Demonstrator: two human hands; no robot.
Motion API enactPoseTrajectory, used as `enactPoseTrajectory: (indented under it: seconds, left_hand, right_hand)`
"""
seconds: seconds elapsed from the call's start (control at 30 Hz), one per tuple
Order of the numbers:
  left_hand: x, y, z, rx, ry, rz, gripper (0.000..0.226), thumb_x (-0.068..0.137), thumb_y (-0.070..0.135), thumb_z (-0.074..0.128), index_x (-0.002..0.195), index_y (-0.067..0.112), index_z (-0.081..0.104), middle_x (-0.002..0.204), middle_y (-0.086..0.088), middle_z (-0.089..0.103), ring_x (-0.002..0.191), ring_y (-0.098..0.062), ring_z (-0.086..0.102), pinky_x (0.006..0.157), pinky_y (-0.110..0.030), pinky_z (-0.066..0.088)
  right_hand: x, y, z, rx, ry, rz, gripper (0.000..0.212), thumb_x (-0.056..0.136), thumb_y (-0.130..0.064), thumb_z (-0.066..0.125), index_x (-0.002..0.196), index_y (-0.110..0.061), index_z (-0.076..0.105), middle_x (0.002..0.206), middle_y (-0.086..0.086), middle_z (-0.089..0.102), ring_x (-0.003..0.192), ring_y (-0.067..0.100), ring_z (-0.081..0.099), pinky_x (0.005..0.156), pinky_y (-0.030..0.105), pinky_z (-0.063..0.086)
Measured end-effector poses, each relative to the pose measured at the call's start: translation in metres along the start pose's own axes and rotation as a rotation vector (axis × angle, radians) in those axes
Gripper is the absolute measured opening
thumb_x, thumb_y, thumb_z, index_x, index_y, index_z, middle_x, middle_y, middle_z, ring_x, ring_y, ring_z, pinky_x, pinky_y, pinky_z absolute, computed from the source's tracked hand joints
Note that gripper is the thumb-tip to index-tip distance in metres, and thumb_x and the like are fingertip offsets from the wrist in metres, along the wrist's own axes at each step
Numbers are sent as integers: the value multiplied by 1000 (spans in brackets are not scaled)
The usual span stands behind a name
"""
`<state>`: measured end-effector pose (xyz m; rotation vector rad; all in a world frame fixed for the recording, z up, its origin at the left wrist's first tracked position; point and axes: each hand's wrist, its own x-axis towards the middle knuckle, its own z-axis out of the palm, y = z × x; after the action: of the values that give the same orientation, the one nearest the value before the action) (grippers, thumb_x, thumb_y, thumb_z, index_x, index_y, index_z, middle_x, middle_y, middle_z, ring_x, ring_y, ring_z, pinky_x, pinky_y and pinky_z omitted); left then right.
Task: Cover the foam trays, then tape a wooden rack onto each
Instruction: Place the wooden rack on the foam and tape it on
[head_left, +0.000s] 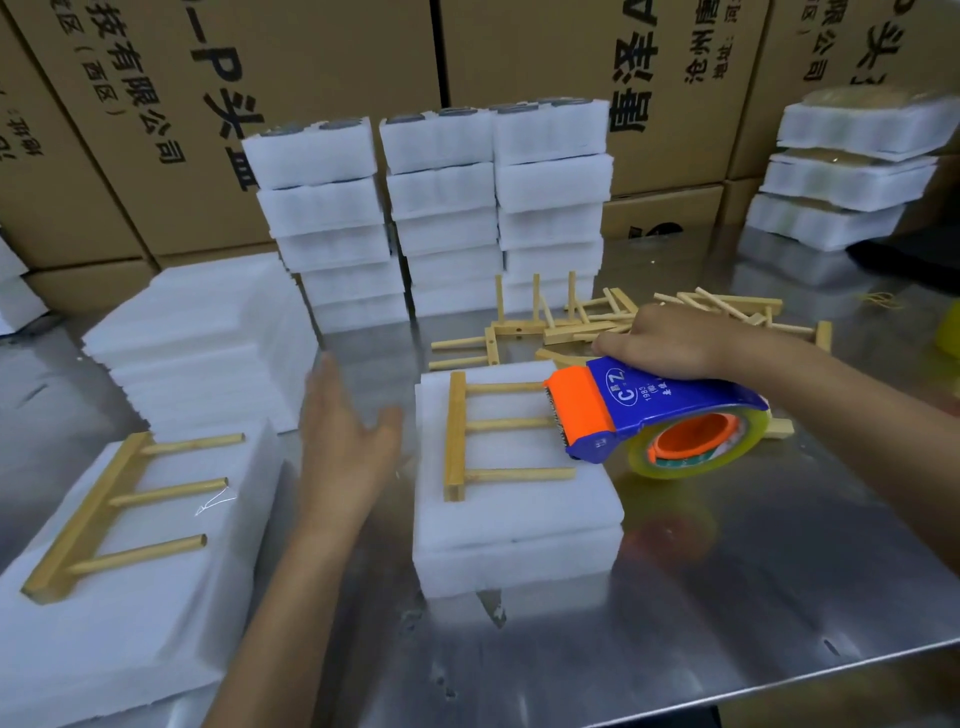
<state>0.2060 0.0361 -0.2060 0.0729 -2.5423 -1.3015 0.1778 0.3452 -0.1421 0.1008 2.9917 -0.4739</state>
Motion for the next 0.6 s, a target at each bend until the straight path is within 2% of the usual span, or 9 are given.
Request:
enactPoseTrajectory:
  seconds: [0.03,0.1,0.13,0.2,0.27,0.33,0.4,0.53,0.6]
  left_hand:
    - [4,16,4,-48,-10,84,66,98,20,54,158,20,26,164,0,26,151,-17,23,123,-36,19]
    - [13,47,21,-43,-141,196,50,100,20,49,149,23,42,155,1,42,142,-18,39,118,-35,29]
    - [18,59,32,22,-243,240,47,101,21,47,148,22,44,155,-2,41,142,-20,38,118,-33,28]
    - [22,68,57,293,-452,313,49,106,28,38,154,19,34,164,-5,25,151,-19,21,120,-31,17]
    - [26,61,72,554,-565,311,53,108,38,27,158,22,22,168,-1,12,154,-19,7,122,-34,9]
    - [28,53,77,629,-560,305,55,108,44,21,159,24,20,168,0,12,154,-20,5,122,-35,7]
    - [29,50,78,622,-539,314,56,107,46,18,159,25,22,167,1,16,154,-20,7,122,-37,8]
    - [30,46,78,634,-540,324,57,106,49,18,159,27,22,167,4,16,153,-18,9,123,-37,8]
    - [30,44,77,628,-538,326,57,106,50,18,158,28,22,167,6,16,153,-17,9,122,-38,8]
  right_hand:
    - [1,1,0,9,-3,4,54,92,-67,40,84,-19,63,81,3,67,75,18,65,63,31,43]
    - [3,2,0,34,-18,12,54,92,-67,41,84,-19,64,79,2,68,75,18,65,63,31,43]
    - [4,2,0,48,-27,14,54,92,-67,41,83,-19,65,78,2,68,75,18,66,64,31,44]
    - [6,5,1,80,-38,13,56,93,-65,41,81,-17,66,77,3,69,75,19,67,66,33,46]
    - [6,10,1,121,-65,17,57,94,-64,38,88,-16,68,82,5,70,78,21,68,73,37,51]
    - [5,16,1,162,-97,26,54,95,-63,35,99,-20,67,90,5,70,83,21,68,81,39,52]
    - [4,21,1,178,-111,26,53,95,-64,32,105,-24,65,92,2,70,85,19,68,79,37,52]
    - [9,32,2,126,-123,3,51,94,-67,33,101,-28,65,92,-2,64,83,16,63,66,31,42]
    - [7,51,-3,79,-122,49,51,91,-71,36,97,-28,65,93,-3,63,85,16,62,66,31,40]
